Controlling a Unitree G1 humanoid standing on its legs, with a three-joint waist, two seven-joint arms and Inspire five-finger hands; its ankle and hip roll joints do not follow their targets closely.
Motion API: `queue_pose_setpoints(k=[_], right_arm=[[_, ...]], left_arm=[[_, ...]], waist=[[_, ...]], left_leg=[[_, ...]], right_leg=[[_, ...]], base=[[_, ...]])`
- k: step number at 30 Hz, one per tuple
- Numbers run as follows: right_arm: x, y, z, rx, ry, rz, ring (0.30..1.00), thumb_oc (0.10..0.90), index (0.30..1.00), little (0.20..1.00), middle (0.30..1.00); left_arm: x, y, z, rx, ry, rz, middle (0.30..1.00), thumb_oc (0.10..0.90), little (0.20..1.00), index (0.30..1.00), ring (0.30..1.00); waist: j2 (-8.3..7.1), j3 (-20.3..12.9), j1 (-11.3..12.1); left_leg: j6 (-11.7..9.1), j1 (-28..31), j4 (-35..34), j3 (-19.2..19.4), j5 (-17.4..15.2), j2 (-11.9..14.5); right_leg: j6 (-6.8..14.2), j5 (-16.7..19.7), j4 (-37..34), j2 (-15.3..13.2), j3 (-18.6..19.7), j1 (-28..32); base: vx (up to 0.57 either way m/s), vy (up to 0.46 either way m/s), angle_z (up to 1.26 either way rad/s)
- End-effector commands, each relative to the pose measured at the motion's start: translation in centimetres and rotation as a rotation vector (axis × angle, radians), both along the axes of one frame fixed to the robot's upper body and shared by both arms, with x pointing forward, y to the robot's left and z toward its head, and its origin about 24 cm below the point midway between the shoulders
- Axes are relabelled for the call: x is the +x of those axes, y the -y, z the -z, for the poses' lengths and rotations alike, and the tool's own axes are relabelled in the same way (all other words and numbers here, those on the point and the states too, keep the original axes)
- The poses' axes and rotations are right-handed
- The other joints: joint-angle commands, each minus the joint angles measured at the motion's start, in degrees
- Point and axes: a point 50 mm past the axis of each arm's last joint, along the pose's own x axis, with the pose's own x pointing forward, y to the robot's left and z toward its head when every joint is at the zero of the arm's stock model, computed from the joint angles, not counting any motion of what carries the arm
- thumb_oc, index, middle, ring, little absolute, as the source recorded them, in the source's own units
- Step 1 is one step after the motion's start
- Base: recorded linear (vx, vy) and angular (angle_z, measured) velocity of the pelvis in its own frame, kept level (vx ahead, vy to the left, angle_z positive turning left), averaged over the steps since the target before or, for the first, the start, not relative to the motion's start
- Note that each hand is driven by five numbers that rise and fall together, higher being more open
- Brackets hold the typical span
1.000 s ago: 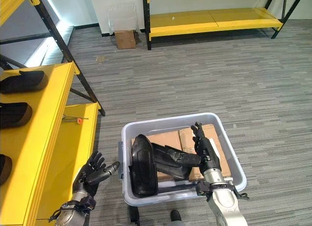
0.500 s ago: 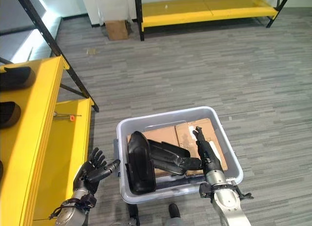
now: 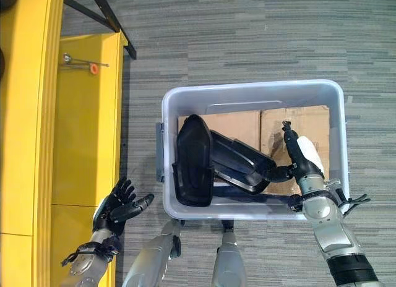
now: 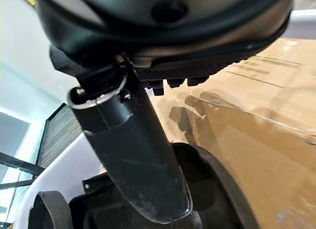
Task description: Move parts from the plastic box to the shelf.
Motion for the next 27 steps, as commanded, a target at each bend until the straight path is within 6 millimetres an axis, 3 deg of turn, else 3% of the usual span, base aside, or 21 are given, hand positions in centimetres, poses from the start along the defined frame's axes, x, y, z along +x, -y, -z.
queue_pose_setpoints(k=[1, 3, 10, 18, 27], right_arm=[[1.0, 0.0, -4.4, -0.15, 0.177, -0.02, 1.0, 0.9, 1.0, 1.0, 1.0], [1.7, -0.1, -5.7, -0.201, 0.228, -0.011, 1.0, 0.9, 1.0, 1.0, 1.0], [2.1, -1.3, -6.8, -0.181, 0.298, -0.034, 1.0, 0.9, 1.0, 1.0, 1.0], [2.5, -2.8, -5.6, -0.166, 0.277, -0.07, 1.0, 0.9, 1.0, 1.0, 1.0], [3.3, -1.7, -4.2, -0.281, 0.203, -0.004, 1.0, 0.9, 1.0, 1.0, 1.0]], left_arm=[[1.1, -0.8, -3.4, -0.019, 0.194, -0.049, 1.0, 0.9, 1.0, 1.0, 1.0], [1.5, -0.6, -3.7, -0.015, 0.211, -0.046, 1.0, 0.9, 1.0, 1.0, 1.0], [2.0, -0.1, -4.1, -0.028, 0.228, -0.055, 1.0, 0.9, 1.0, 1.0, 1.0], [2.5, 0.2, -4.3, -0.039, 0.238, -0.071, 1.0, 0.9, 1.0, 1.0, 1.0], [2.8, 0.3, -4.7, -0.037, 0.259, -0.08, 1.0, 0.9, 1.0, 1.0, 1.0]], waist=[[-2.08, -2.57, -0.03], [-1.88, -1.11, 0.37], [-1.98, 0.44, 0.58], [-2.34, 1.48, 1.16], [-2.11, 1.84, 2.23]], left_leg=[[-5.04, 3.28, -0.34, 1.6, -2.05, 2.2], [-5.3, 1.75, -0.34, 1.36, -1.55, 2.27], [-5.6, 0.41, -0.34, 1.16, -1.1, 2.46], [-5.85, -0.66, -0.34, 0.3, -0.79, 2.57], [-6.16, -3.89, -0.34, -0.14, -0.25, 2.4]], right_leg=[[0.35, 4.25, 1.57, -0.7, -3.39, -6.2], [0.37, 4.47, 2.14, -0.72, -3.74, -7.77], [0.31, 4.75, 2.46, -0.68, -4.04, -8.97], [0.22, 4.7, 2.49, -0.9, -5.01, -9.42], [0.56, 5.31, 3.1, -1.29, -6.02, -12.5]], base=[[-0.06, -0.018, 0.13], [-0.08, -0.028, 0.13], [-0.03, -0.009, 0.01], [-0.01, -0.009, 0.05], [-0.02, 0.002, 0.03]])
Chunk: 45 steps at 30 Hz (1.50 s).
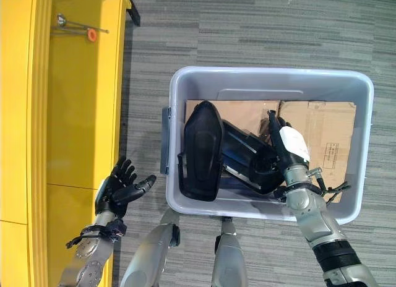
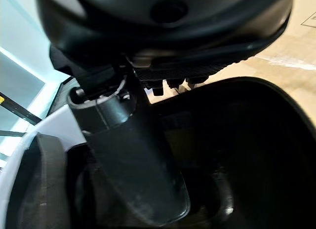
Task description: Move parts from the plastic box to the shelf.
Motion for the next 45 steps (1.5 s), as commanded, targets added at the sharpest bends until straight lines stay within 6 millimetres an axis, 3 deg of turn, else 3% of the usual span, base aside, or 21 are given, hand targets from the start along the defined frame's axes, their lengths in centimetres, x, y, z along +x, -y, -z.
queue_pose_setpoints(k=[1, 13, 17, 20, 21, 22, 30, 34, 45], right_arm=[[1.0, 1.3, -3.3, -0.12, 0.118, 0.046, 1.0, 0.9, 1.0, 1.0, 1.0], [2.0, 1.0, -1.6, -0.267, 0.044, 0.059, 1.0, 0.9, 1.0, 1.0, 1.0], [3.0, 1.8, -1.9, -0.308, 0.037, 0.116, 1.0, 0.9, 1.0, 1.0, 1.0], [3.5, 2.3, -2.5, -0.322, 0.049, 0.153, 1.0, 0.9, 1.0, 1.0, 1.0], [3.8, 2.4, -2.5, -0.321, 0.049, 0.166, 0.528, 0.563, 0.528, 0.528, 0.528], [3.9, 2.4, -2.6, -0.329, 0.046, 0.166, 0.3, 0.4, 0.3, 0.3, 0.3], [5.1, 2.2, -1.4, -0.481, -0.053, 0.173, 0.3, 0.4, 0.3, 0.3, 0.3], [5.0, 2.5, 0.4, -0.468, -0.109, 0.212, 0.3, 0.4, 0.3, 0.3, 0.3], [4.8, 2.9, 1.8, -0.435, -0.151, 0.257, 0.3, 0.4, 0.3, 0.3, 0.3]], left_arm=[[0.6, -0.5, -3.0, -0.039, 0.173, -0.055, 1.0, 0.9, 1.0, 1.0, 1.0], [0.9, -0.3, -3.4, -0.04, 0.195, -0.065, 1.0, 0.9, 1.0, 1.0, 1.0], [0.9, 0.0, -3.9, -0.049, 0.221, -0.059, 1.0, 0.9, 1.0, 1.0, 1.0], [0.8, 0.0, -4.1, -0.054, 0.229, -0.063, 1.0, 0.9, 1.0, 1.0, 1.0], [0.7, -0.1, -4.2, -0.055, 0.233, -0.069, 1.0, 0.9, 1.0, 1.0, 1.0], [0.7, -0.1, -4.2, -0.055, 0.234, -0.071, 1.0, 0.9, 1.0, 1.0, 1.0], [1.3, 0.5, -4.7, -0.06, 0.26, -0.05, 1.0, 0.9, 1.0, 1.0, 1.0], [1.8, 0.9, -5.2, -0.068, 0.279, -0.045, 1.0, 0.9, 1.0, 1.0, 1.0], [2.0, 1.3, -5.4, -0.08, 0.286, -0.041, 1.0, 0.9, 1.0, 1.0, 1.0]], waist=[[-1.38, -0.06, 1.69], [-1.04, -0.06, 2.75], [-0.64, -0.06, 3.56], [-0.76, -0.06, 3.8], [-0.74, -0.06, 4.14], [-0.7, -0.06, 4.23], [-0.12, -0.06, 4.87], [0.18, -0.06, 4.87], [0.27, -0.06, 4.82]], left_leg=[[-6.01, 1.72, -0.34, 2.21, -1.29, 2.83], [-5.96, -2.38, -0.34, 2.24, -0.82, 2.91], [-5.57, -6.37, 0.22, 2.45, 0.0, 2.94], [-5.08, -13.94, 6.85, 2.37, -2.22, 2.54], [-4.85, -17.96, 9.6, 2.31, -3.09, 2.34], [-4.76, -19.24, 10.31, 2.23, -3.3, 2.41], [-4.59, -23.59, 11.39, 1.58, -3.62, 2.81], [-4.67, -23.11, 10.29, 1.33, -3.42, 2.81], [-4.69, -22.23, 9.18, 1.47, -3.29, 2.88]], right_leg=[[0.2, 6.79, 0.12, -1.2, -3.57, -6.68], [0.24, 6.92, 0.92, -1.12, -3.88, -10.92], [-0.11, 6.35, 3.42, -1.11, -3.72, -16.07], [-0.78, 5.46, 7.09, -1.59, -3.42, -22.19], [-1.09, 5.0, 9.05, -1.52, -3.17, -25.8], [-1.14, 4.81, 9.97, -1.45, -3.09, -27.27], [-1.39, 3.67, 12.78, -1.23, -2.94, -32.59], [-1.38, 3.38, 12.6, -1.26, -3.17, -32.82], [-1.41, 3.35, 12.36, -1.2, -3.13, -32.9]], base=[[0.0, 0.0, 0.0], [0.0, 0.0, 0.0], [0.0, 0.0, 0.0], [-0.05, -0.038, 0.0], [-0.05, -0.025, 0.02], [-0.03, -0.022, 0.01], [0.01, -0.005, -0.09], [0.02, 0.005, 0.08], [0.01, 0.001, 0.13]])
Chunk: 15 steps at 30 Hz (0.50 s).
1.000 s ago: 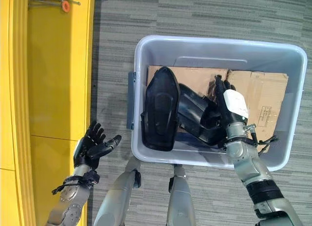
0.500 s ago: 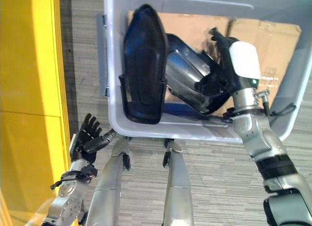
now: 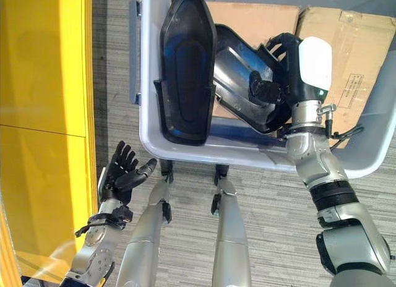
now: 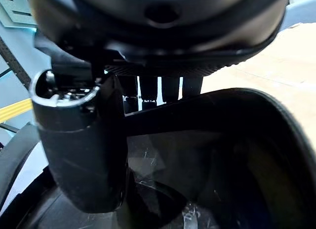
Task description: Move parts from the plastic box to the shelf.
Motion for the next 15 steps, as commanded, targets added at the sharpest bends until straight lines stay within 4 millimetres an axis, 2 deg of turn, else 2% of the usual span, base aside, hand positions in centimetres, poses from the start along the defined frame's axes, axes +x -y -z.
queue_pose_setpoints(k=[1, 7, 11, 14, 15], right_arm=[[-0.7, 5.1, 12.0, -0.177, -0.587, 0.346, 0.3, 0.4, 0.3, 0.3, 0.3], [-0.7, 4.6, 11.9, -0.036, -0.541, 0.325, 0.3, 0.4, 0.3, 0.3, 0.3], [-1.9, 4.5, 11.0, 0.178, -0.415, 0.269, 0.3, 0.4, 0.3, 0.3, 0.3], [-3.0, 4.8, 11.5, 0.295, -0.388, 0.254, 0.3, 0.4, 0.3, 0.3, 0.3], [-3.7, 5.1, 12.0, 0.39, -0.372, 0.251, 0.3, 0.4, 0.3, 0.3, 0.3]], left_arm=[[-0.1, -0.5, -3.7, -0.009, 0.189, -0.017, 1.0, 0.9, 1.0, 1.0, 1.0], [0.0, -0.6, -3.7, -0.019, 0.187, -0.029, 1.0, 0.9, 1.0, 1.0, 1.0], [0.2, -1.1, -3.8, -0.026, 0.183, -0.066, 1.0, 0.9, 1.0, 1.0, 1.0], [0.3, -1.5, -3.7, -0.018, 0.171, -0.082, 1.0, 0.9, 1.0, 1.0, 1.0], [0.2, -1.7, -3.6, -0.015, 0.164, -0.089, 1.0, 0.9, 1.0, 1.0, 1.0]], waist=[[0.97, 5.19, 3.33], [0.8, 5.19, 3.09], [-0.65, 5.19, 1.73], [-1.38, 5.19, 1.06], [-1.98, 5.19, 0.63]], left_leg=[[-2.01, 2.76, -0.15, 1.3, 1.37, -1.26], [-2.05, 5.12, -1.36, 1.52, 1.5, -1.18], [-2.35, 9.68, -2.99, 1.81, 1.58, -1.0], [-2.49, 12.82, -4.26, 1.84, 1.69, -0.99], [-2.68, 14.99, -5.07, 1.88, 1.86, -0.94]], right_leg=[[5.41, 3.9, -12.9, -0.97, 0.92, 8.07], [5.5, 3.93, -13.69, -0.97, 0.78, 10.0], [5.71, 4.16, -15.51, -0.94, 0.63, 14.58], [5.97, 4.53, -16.87, -0.88, 0.38, 17.9], [6.11, 4.77, -17.75, -0.87, 0.16, 20.21]], base=[[0.0, -0.003, -0.07], [0.01, 0.009, 0.05], [0.01, -0.002, 0.03], [0.01, -0.002, 0.05], [0.02, -0.007, 0.03]])
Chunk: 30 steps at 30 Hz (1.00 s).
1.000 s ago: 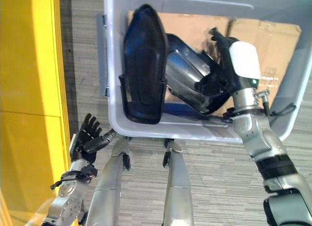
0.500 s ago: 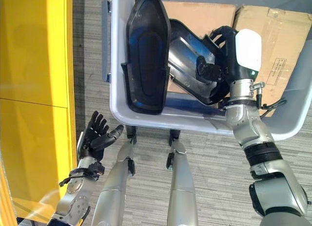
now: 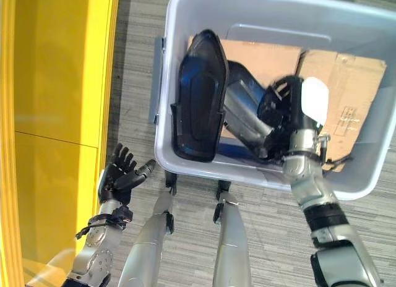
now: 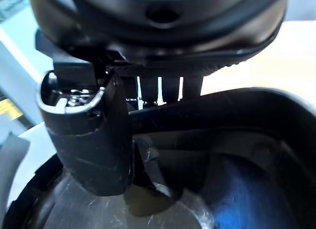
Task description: Move parts from the plastic box to the shelf.
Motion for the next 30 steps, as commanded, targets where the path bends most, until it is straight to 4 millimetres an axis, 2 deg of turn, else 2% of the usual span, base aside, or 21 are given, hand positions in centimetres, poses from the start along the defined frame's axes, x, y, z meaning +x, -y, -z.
queue_pose_setpoints(k=[1, 7, 9, 12, 18, 22, 30], right_arm=[[-1.9, 3.1, 4.9, 0.17, -0.177, 0.138, 0.3, 0.4, 0.3, 0.3, 0.3], [-4.2, 4.0, 6.8, 0.335, -0.17, 0.168, 0.3, 0.4, 0.3, 0.3, 0.3], [-5.3, 4.2, 7.7, 0.422, -0.164, 0.173, 0.3, 0.4, 0.3, 0.3, 0.3], [-5.9, 4.4, 7.9, 0.448, -0.155, 0.185, 0.3, 0.4, 0.3, 0.3, 0.3], [-6.9, 4.2, 7.9, 0.525, -0.096, 0.182, 0.3, 0.4, 0.3, 0.3, 0.3], [-7.2, 3.0, 7.9, 0.602, -0.057, 0.136, 0.3, 0.4, 0.3, 0.3, 0.3], [-7.2, 1.6, 5.8, 0.639, 0.06, 0.051, 0.3, 0.4, 0.3, 0.3, 0.3]], left_arm=[[0.1, -1.2, -3.5, 0.006, 0.163, -0.033, 1.0, 0.9, 1.0, 1.0, 1.0], [-0.2, -2.3, -3.1, 0.019, 0.137, -0.059, 1.0, 0.9, 1.0, 1.0, 1.0], [-0.4, -2.9, -2.8, 0.019, 0.122, -0.071, 1.0, 0.9, 1.0, 1.0, 1.0], [-0.6, -3.1, -2.6, 0.019, 0.11, -0.073, 1.0, 0.9, 1.0, 1.0, 1.0], [-1.1, -3.4, -1.6, 0.028, 0.065, -0.074, 1.0, 0.9, 1.0, 1.0, 1.0], [-1.4, -3.5, -0.9, 0.027, 0.031, -0.074, 1.0, 0.9, 1.0, 1.0, 1.0], [-1.9, -3.5, -0.2, 0.028, 0.0, -0.074, 1.0, 0.9, 1.0, 1.0, 1.0]], waist=[[-1.52, 5.96, -0.62], [-3.44, 5.96, -1.39], [-4.08, 5.96, -1.78], [-4.15, 5.95, -1.92], [-4.43, 3.17, -2.2], [-4.35, 0.74, -2.5], [-4.35, -2.94, -2.83]], left_leg=[[-3.31, 7.11, 0.4, 2.17, -3.65, 0.05], [-3.4, 15.06, -1.43, 2.22, -3.68, 0.33], [-3.36, 19.69, -2.45, 2.04, -3.79, 0.54], [-3.2, 21.91, -2.65, 1.87, -4.02, 0.5], [-2.64, 24.98, -2.89, 1.9, -4.69, 0.44], [-2.29, 27.28, -2.92, 2.02, -5.27, 0.44], [-1.97, 30.38, -3.06, 2.67, -6.17, 0.76]], right_leg=[[5.71, 7.12, -19.17, 0.15, 0.75, 14.59], [6.08, 8.21, -21.98, 0.45, 0.35, 22.83], [6.19, 8.38, -23.01, 0.6, 0.31, 27.21], [6.16, 8.14, -23.01, 0.62, 0.26, 29.22], [6.1, 7.61, -23.14, 0.88, 0.58, 31.85], [6.2, 7.53, -23.57, 1.19, 0.57, 34.07], [6.19, 7.46, -24.45, 1.68, 1.09, 36.87]], base=[[0.0, 0.0, 0.0], [0.01, -0.007, -0.01], [0.03, -0.007, -0.09], [0.02, 0.004, -0.08], [0.04, 0.009, -0.05], [0.03, 0.006, -0.04], [0.02, 0.004, -0.02]])
